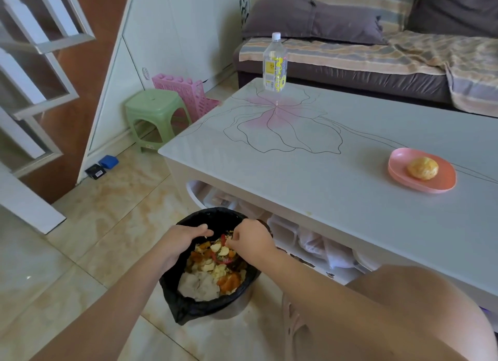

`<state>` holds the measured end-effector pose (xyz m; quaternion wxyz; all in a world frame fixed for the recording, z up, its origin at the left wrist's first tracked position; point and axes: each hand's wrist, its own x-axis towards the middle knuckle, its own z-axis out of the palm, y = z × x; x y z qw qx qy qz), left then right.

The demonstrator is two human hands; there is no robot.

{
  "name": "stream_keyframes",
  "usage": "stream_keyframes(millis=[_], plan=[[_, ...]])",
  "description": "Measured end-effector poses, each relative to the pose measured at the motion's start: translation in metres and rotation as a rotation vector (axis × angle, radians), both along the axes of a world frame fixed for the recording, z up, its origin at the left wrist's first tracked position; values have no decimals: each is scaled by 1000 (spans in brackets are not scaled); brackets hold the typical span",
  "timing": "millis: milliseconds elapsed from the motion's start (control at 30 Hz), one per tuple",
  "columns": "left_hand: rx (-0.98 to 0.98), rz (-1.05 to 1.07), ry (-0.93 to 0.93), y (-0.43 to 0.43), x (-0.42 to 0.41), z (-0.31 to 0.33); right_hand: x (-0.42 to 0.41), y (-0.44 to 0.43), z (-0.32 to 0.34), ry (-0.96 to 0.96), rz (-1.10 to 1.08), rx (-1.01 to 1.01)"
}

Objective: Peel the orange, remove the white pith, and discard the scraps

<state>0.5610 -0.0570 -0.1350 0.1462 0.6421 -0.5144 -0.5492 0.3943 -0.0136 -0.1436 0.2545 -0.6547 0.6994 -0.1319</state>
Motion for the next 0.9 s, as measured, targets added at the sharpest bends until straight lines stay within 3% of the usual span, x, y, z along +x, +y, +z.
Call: stream_keyframes(millis=[200,367,600,900], plan=[[17,72,28,4,2,1,-1,3,-8,-139,-54,-59],[-15,118,6,2,1,-2,-3,0,-12,-101,-104,-99],[73,-95,-44,2,1,-2,-7,6,-17,-55,24,82],[-33,145,-7,1,3,-6,-10,4,-20,-242,-118,89]])
